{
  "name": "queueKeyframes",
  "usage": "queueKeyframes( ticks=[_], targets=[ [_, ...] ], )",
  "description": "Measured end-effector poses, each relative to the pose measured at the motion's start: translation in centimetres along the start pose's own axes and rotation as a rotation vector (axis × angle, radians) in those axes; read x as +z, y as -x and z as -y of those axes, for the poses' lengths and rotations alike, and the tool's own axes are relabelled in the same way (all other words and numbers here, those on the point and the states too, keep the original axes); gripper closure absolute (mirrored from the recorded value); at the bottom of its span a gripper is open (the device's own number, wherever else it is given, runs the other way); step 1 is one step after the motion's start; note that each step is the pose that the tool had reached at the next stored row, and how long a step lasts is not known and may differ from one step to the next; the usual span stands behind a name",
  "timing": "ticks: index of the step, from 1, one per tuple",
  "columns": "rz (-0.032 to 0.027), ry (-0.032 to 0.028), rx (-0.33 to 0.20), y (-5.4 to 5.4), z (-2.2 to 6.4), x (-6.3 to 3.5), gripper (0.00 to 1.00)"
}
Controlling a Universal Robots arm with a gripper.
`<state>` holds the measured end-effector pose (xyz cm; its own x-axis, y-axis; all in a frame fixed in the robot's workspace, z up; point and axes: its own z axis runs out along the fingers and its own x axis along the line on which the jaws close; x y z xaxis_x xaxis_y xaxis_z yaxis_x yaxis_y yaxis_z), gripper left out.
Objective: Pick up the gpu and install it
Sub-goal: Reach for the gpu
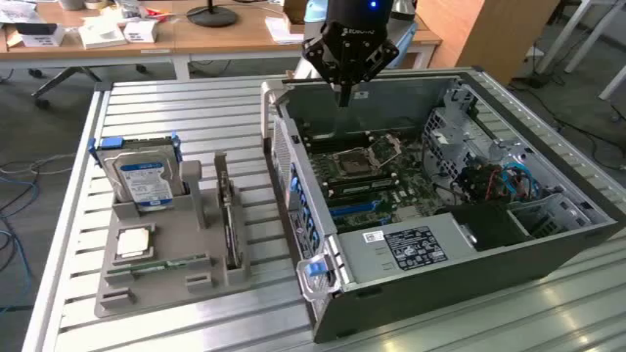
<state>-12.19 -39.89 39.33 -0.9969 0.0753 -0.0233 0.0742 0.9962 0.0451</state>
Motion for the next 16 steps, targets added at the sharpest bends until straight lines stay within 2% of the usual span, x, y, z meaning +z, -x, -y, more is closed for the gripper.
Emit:
queueKeyframes(
  ticks=[12,16],
  targets=[
    [0.0,0.0,0.0,0.0,0.0,0.0,0.89],
    [0.0,0.0,0.0,-0.42,0.03,-0.01,0.89]
  ],
)
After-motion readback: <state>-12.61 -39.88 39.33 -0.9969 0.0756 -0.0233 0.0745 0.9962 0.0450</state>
